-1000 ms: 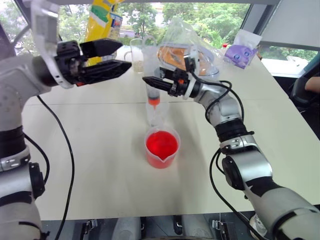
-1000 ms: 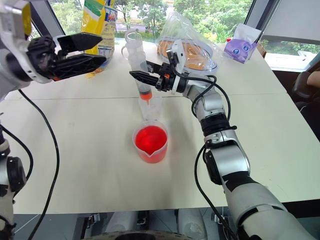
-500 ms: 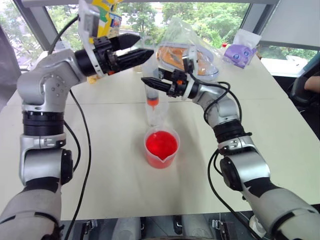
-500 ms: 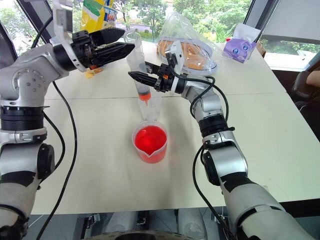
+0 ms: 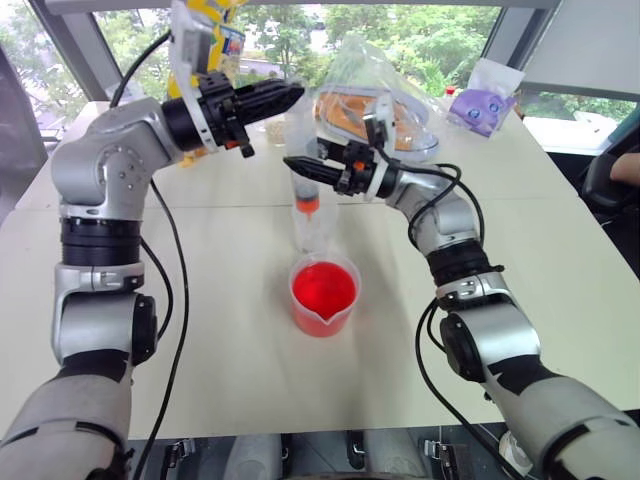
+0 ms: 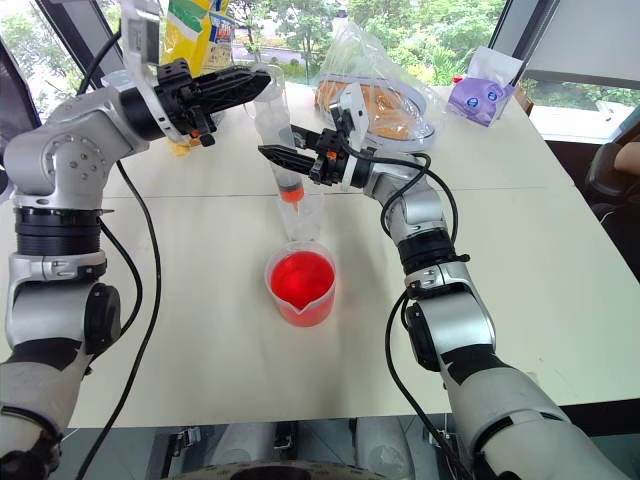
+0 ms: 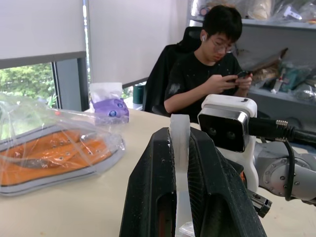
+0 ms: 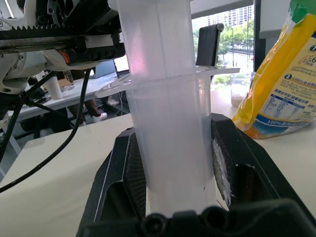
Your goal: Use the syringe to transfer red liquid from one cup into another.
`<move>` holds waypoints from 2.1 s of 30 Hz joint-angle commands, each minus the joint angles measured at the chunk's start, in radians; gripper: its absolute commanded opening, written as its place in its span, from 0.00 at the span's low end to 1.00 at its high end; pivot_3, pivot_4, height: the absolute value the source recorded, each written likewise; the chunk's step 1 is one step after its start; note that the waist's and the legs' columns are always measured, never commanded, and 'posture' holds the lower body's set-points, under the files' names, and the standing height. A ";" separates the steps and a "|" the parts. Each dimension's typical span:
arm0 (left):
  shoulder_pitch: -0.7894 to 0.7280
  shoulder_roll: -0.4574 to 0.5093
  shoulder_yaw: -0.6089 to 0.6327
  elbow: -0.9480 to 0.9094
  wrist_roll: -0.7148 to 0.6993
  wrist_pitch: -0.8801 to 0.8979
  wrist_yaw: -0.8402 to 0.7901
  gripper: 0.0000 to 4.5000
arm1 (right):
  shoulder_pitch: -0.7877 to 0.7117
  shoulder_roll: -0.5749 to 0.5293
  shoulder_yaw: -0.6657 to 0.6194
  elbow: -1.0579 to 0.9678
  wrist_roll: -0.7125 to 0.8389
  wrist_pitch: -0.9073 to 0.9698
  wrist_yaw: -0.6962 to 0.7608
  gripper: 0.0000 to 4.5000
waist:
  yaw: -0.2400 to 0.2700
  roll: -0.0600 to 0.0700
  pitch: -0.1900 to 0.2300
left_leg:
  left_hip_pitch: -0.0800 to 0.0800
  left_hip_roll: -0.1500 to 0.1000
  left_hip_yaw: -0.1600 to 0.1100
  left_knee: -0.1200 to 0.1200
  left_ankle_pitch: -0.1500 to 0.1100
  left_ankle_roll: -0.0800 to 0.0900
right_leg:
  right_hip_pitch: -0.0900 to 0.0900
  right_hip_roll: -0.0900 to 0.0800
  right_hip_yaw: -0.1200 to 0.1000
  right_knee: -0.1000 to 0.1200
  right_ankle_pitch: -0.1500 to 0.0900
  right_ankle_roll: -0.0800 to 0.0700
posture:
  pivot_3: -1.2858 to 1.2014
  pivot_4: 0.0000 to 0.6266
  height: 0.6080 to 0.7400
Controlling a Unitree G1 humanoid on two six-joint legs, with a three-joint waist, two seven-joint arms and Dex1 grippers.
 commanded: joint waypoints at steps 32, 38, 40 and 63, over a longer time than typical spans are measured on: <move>0.152 -0.061 -0.123 -0.063 0.116 -0.062 -0.086 0.02 | -0.025 -0.043 -0.099 -0.217 0.084 0.106 -0.061 0.32 | 0.001 0.000 0.000 | 0.000 0.000 0.000 0.000 0.000 0.000 | 0.000 0.000 0.000 0.000 0.000 0.000 | 0.52 0.24 1.00; 0.166 -0.061 -0.125 -0.082 0.116 -0.054 -0.084 0.02 | -0.031 -0.042 -0.105 -0.205 0.087 0.106 -0.063 0.32 | 0.002 0.000 0.000 | 0.000 0.000 0.000 0.000 0.000 0.000 | 0.000 0.000 0.000 0.000 0.000 0.000 | 0.52 0.24 1.00; 0.162 -0.061 -0.122 -0.082 0.116 -0.052 -0.083 0.02 | -0.029 -0.042 -0.101 -0.196 0.081 0.103 -0.061 0.32 | 0.001 0.000 0.000 | 0.000 0.000 0.000 0.000 0.000 0.000 | 0.000 0.000 0.000 0.000 0.000 0.000 | 0.52 0.24 1.00; 0.020 -0.051 0.064 -0.037 0.013 0.020 0.005 0.96 | 0.058 -0.009 -0.043 -0.249 0.074 0.147 -0.051 0.32 | 0.000 0.000 0.000 | 0.000 0.000 0.000 0.000 0.000 0.000 | 0.000 0.000 0.000 0.000 0.000 0.000 | 0.52 0.24 1.00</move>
